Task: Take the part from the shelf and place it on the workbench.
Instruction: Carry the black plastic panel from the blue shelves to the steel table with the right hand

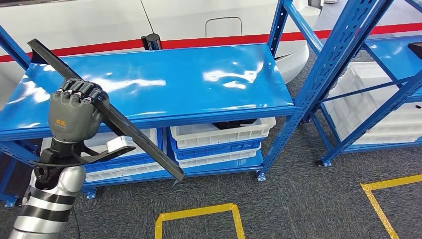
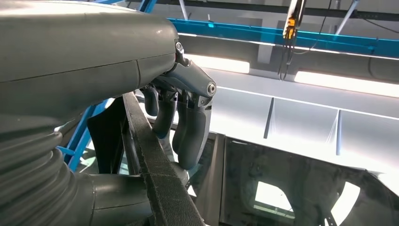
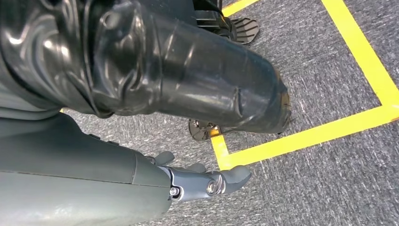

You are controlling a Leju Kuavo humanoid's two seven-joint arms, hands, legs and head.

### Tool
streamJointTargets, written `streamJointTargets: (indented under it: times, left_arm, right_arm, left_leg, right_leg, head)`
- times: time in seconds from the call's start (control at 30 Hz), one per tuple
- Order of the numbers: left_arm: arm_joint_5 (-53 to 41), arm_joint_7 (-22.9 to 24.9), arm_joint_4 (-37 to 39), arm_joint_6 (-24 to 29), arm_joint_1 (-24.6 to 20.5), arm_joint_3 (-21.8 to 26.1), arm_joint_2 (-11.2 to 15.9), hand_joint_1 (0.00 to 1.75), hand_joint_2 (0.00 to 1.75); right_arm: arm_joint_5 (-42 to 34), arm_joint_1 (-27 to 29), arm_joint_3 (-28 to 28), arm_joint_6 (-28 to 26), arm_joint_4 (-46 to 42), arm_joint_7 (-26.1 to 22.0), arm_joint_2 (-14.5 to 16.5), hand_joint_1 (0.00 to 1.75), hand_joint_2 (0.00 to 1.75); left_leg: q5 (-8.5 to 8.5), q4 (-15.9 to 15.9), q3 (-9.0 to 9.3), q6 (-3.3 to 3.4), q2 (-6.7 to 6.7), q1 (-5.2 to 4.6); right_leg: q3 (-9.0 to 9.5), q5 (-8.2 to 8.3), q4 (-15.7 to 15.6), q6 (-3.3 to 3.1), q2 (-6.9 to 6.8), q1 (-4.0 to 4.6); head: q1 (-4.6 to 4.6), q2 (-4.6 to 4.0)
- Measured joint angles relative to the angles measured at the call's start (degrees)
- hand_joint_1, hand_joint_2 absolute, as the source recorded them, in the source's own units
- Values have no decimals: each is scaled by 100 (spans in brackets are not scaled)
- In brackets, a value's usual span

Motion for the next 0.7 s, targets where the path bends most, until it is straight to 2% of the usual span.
streamJointTargets:
  times: [0.07, 0.1, 0.13, 0.17, 0.2, 0.27, 0.3, 0.33, 0.37, 0.4, 0.43, 0.47, 0.5, 0.53, 0.57, 0.63, 0.67, 0.7]
  left_arm:
    - [1, 1, 2, -7, -10, -14, -1, 175, 175]
    - [1, 2, 4, -11, -17, -21, -2, 175, 175]
    - [1, 3, 8, -14, -27, -30, -9, 175, 175]
    - [-4, 5, 14, -15, -43, -42, -19, 175, 175]
    - [-20, 8, 25, -13, -62, -52, -29, 175, 175]
    - [-68, 23, 58, -3, -88, -67, -42, 175, 175]
    - [-97, 30, 79, 1, -88, -70, -43, 175, 175]
    - [-114, 36, 101, 4, -82, -73, -45, 175, 175]
    - [-129, 36, 121, 4, -79, -77, -45, 175, 175]
    - [-136, 37, 139, 5, -77, -80, -46, 175, 175]
    - [-138, 39, 152, 6, -77, -83, -46, 175, 175]
    - [-140, 42, 162, 8, -76, -84, -43, 175, 175]
    - [-142, 45, 172, 9, -79, -86, -40, 175, 175]
    - [-142, 48, 179, 13, -82, -90, -38, 175, 175]
    - [-144, 50, 184, 16, -82, -99, -36, 175, 175]
    - [-147, 51, 193, 19, -81, -115, -34, 175, 175]
    - [-149, 52, 198, 17, -78, -121, -30, 175, 175]
    - [-148, 55, 202, 14, -78, -121, -25, 175, 175]
  right_arm:
    - [-2, 1, -2, 3, 1, 12, 6, 0, 0]
    - [-3, 2, -3, 9, 2, 16, 11, 0, 0]
    - [-4, 2, -4, 14, 1, 20, 2, 0, 0]
    - [-5, 1, -5, 19, 1, 21, -9, 0, 0]
    - [-7, 0, -8, 25, 1, 21, -23, 0, 0]
    - [-8, 0, -13, 32, 2, 21, -55, 0, 0]
    - [-7, 3, -15, 35, 2, 21, -64, 0, 0]
    - [-7, 5, -17, 36, 2, 22, -73, 0, 0]
    - [-6, 7, -19, 35, 2, 22, -81, 0, 0]
    - [-6, 6, -19, 34, 2, 22, -89, 0, 0]
    - [-5, 2, -19, 34, 2, 23, -98, 0, 0]
    - [-4, -1, -19, 34, 3, 24, -99, 0, 0]
    - [-3, 0, -19, 34, 4, 25, -97, 0, 0]
    - [-3, 2, -20, 34, 4, 28, -96, 0, 0]
    - [-2, 5, -20, 34, 5, 31, -94, 0, 0]
    - [-2, 6, -21, 34, 4, 34, -104, 0, 0]
    - [-2, 6, -21, 34, 4, 33, -104, 0, 0]
    - [-2, 7, -21, 34, 4, 33, -103, 0, 0]
  left_leg:
    - [-24, 35, -8, 78, -2, -10]
    - [-6, -1, 20, 142, 1, -15]
    - [35, -86, 71, 194, 15, -13]
    - [89, -181, 122, 243, 30, -9]
    - [132, -274, 162, 279, 47, 1]
    - [161, -330, 147, 310, 59, 4]
    - [168, -330, 118, 306, 59, 1]
    - [185, -328, 85, 293, 59, 1]
    - [208, -326, 52, 270, 58, 8]
    - [236, -318, 18, 236, 56, 22]
    - [264, -295, -19, 192, 54, 38]
    - [287, -273, -54, 138, 49, 44]
    - [299, -225, -84, 80, 42, 43]
    - [304, -183, -104, 28, 32, 38]
    - [299, -167, -105, -16, 20, 33]
    - [272, -146, -103, -66, 16, 65]
    - [161, -55, -131, -63, 41, 76]
    - [-26, 167, -211, -47, 68, 76]
  right_leg:
    - [31, 27, -43, 43, -3, -52]
    - [59, 44, -79, 77, -3, -60]
    - [67, 25, -79, 82, -7, -42]
    - [45, -53, -7, 61, -10, -16]
    - [-27, -192, 183, 12, -14, 15]
    - [-314, -578, 877, -102, -19, 57]
    - [-447, -717, 1207, -118, -18, 73]
    - [-501, -780, 1384, -104, -18, 80]
    - [-438, -756, 1339, -66, -18, 83]
    - [-256, -662, 1062, -12, -19, 79]
    - [-5, -558, 638, 38, -23, 65]
    - [197, -441, 332, 64, -13, 80]
    - [299, -367, 128, 55, 1, 89]
    - [310, -345, 82, 0, 18, 106]
    - [255, -340, 169, -80, 36, 136]
    - [208, -366, 210, -246, 37, 141]
    - [212, -348, 213, -307, 29, 146]
    - [212, -316, 211, -357, 21, 152]
  head:
    - [-6, 0]
    - [-8, 0]
    - [-4, 0]
    - [2, 0]
    - [10, 0]
    - [28, 0]
    - [35, 0]
    - [38, 0]
    - [39, 0]
    - [40, 0]
    - [42, 0]
    - [46, 0]
    - [47, 0]
    - [46, 0]
    - [40, 0]
    - [15, 0]
    - [2, 0]
    - [-11, 0]
